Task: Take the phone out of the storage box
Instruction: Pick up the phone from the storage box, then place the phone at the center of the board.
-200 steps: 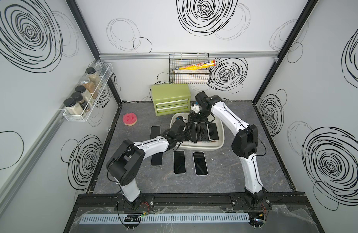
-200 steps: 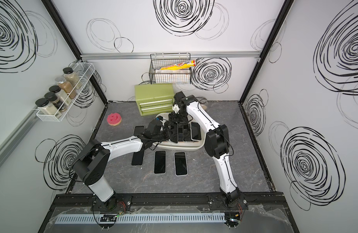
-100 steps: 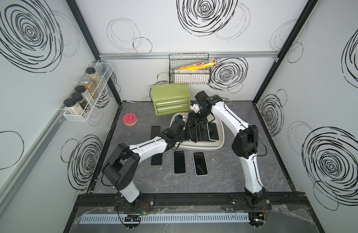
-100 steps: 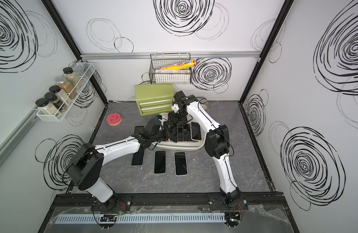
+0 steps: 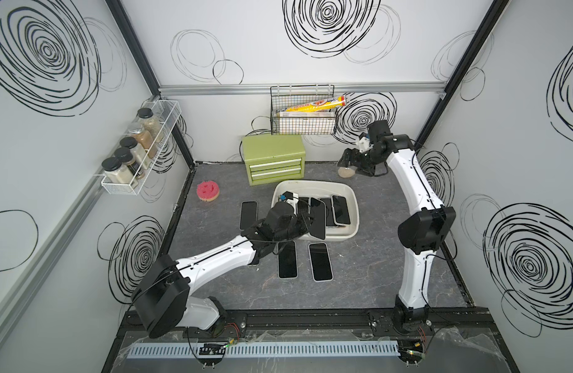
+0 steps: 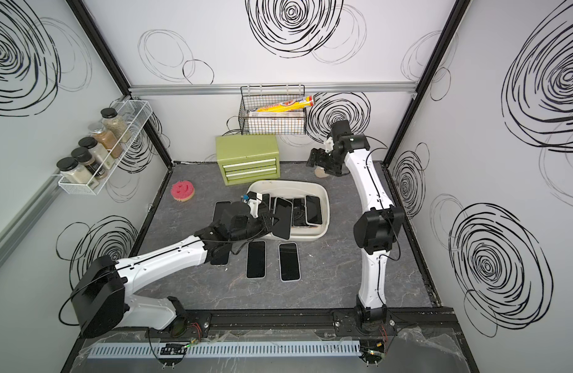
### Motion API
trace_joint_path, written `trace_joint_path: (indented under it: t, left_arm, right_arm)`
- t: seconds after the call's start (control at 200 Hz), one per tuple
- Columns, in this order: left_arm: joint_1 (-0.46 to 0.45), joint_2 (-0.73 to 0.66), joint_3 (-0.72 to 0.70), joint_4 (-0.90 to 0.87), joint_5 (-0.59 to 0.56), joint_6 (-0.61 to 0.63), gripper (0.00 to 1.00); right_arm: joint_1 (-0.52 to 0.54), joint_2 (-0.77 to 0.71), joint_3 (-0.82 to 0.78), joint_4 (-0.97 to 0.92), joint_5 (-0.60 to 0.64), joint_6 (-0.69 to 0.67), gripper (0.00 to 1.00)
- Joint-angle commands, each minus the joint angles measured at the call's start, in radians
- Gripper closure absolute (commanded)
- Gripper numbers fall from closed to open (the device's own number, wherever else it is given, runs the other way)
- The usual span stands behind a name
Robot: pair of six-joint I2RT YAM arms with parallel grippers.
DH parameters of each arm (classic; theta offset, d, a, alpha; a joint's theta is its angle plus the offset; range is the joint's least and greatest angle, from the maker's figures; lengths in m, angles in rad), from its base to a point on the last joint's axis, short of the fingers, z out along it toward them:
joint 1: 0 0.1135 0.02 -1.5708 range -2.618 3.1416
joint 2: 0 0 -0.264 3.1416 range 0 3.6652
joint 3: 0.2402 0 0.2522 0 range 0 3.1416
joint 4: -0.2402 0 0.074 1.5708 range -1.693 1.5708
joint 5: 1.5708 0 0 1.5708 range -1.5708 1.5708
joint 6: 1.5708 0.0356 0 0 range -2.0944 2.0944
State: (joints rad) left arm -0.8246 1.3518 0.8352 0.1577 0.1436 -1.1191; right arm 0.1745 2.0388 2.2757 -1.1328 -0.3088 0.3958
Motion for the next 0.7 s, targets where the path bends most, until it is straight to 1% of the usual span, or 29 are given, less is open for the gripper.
trace_joint_path:
  t: [0.0,0.14,0.305,0.426,0.526,0.571,0.696]
  left_arm:
    - [-0.09,-0.046,-0.03,0.021,-0.11,-0.169,1.0]
    - [-0.233,-0.005,-0.024,0.022,-0.238,-0.254,1.0]
    - [-0.325,0.134,0.024,0.078,-0.3,-0.302,1.0]
    - [-0.361,0.253,0.056,0.154,-0.324,-0.342,1.0]
    - [-0.369,0.34,0.094,0.214,-0.378,-0.338,1.0]
    - [-0.367,0.38,0.115,0.248,-0.385,-0.337,1.0]
    - [-0.374,0.501,0.214,0.276,-0.386,-0.316,1.0]
  right_arm:
    - [0.001,-0.082,-0.043,-0.004,0.013,-0.02,0.1]
    - [0.0,-0.129,-0.098,0.0,0.01,-0.036,0.1]
    - [-0.004,-0.186,-0.176,0.035,-0.004,-0.043,0.1]
    - [-0.004,-0.214,-0.212,0.06,-0.003,-0.052,0.1]
    - [-0.005,-0.224,-0.218,0.055,-0.007,-0.063,0.1]
    - [-0.005,-0.229,-0.224,0.058,-0.015,-0.067,0.1]
    - [-0.006,-0.236,-0.231,0.065,-0.038,-0.071,0.1]
